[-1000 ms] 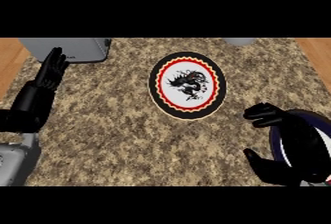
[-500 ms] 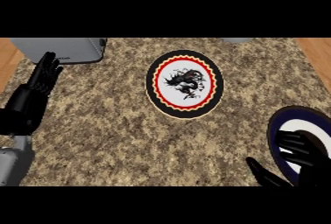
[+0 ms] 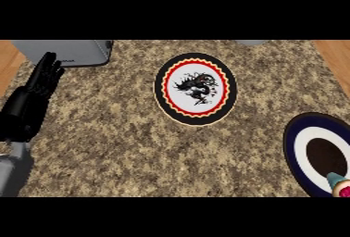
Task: Pick the cupcake from the plate and place it in the plate
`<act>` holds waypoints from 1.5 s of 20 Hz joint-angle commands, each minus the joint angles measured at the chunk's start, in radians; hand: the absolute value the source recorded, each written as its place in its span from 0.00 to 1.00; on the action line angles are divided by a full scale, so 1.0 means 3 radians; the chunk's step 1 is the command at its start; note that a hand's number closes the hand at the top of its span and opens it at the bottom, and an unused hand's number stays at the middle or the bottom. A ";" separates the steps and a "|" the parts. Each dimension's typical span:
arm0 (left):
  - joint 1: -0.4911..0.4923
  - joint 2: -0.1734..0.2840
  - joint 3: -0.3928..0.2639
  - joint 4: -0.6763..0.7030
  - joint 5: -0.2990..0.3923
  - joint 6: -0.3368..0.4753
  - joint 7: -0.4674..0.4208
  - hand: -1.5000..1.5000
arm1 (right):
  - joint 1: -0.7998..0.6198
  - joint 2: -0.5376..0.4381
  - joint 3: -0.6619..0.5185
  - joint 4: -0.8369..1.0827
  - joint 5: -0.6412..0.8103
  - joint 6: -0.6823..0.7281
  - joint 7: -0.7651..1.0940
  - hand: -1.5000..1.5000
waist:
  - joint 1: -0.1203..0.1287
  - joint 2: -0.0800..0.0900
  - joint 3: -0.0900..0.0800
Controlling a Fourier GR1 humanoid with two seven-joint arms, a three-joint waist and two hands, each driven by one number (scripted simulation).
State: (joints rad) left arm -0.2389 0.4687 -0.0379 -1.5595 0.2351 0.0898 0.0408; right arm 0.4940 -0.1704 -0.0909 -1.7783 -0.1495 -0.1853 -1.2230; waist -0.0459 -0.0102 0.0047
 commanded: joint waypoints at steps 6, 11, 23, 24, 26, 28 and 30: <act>0.0092 0.0009 -0.0042 -0.0227 -0.0101 0.0028 0.0083 0.50 | 0.1257 -0.0082 -0.0851 -0.0106 0.0253 -0.0191 -0.0331 0.00 | 0.0005 0.0008 -0.0017; 0.0049 0.0034 0.0010 -0.0212 0.0016 -0.0112 0.0194 0.50 | 0.1476 -0.0311 -0.1085 -0.0197 0.0700 -0.0319 0.0379 0.00 | 0.0120 0.0034 -0.0020; 0.0120 -0.0157 0.0074 -0.0290 -0.0147 -0.0173 0.0087 0.50 | 0.0819 -0.0017 -0.0761 -0.0003 0.1960 -0.0658 0.1462 0.00 | 0.0161 0.0036 -0.0016; 0.0033 -0.0302 -0.0079 -0.0259 -0.0329 0.0010 0.0159 0.50 | 0.0658 -0.0083 -0.0829 0.0126 0.1965 -0.0645 0.1582 0.00 | 0.0156 0.0037 -0.0015; -0.0150 -0.0202 0.0131 -0.0019 -0.0178 -0.0198 0.0117 0.50 | 0.0645 -0.0102 -0.0924 0.0084 0.1978 -0.0586 0.1741 0.00 | 0.0141 0.0040 -0.0017; -0.0101 -0.0285 0.0036 0.0035 -0.0312 -0.0140 0.0064 0.50 | 0.0468 -0.0125 -0.1008 0.0388 0.2079 -0.0679 0.1784 0.00 | 0.0145 0.0040 -0.0016; -0.0018 -0.0247 0.0101 -0.0253 -0.0259 -0.0177 0.0219 0.50 | 0.0526 -0.0248 -0.1109 0.0275 0.2089 -0.0471 0.1957 0.00 | 0.0153 0.0034 -0.0016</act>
State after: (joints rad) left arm -0.2512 0.3981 -0.0209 -1.5999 0.1587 0.0478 0.0769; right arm 0.7013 -0.2133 -0.3832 -1.7294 0.4488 -0.3572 -0.7151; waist -0.0019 0.0010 -0.0001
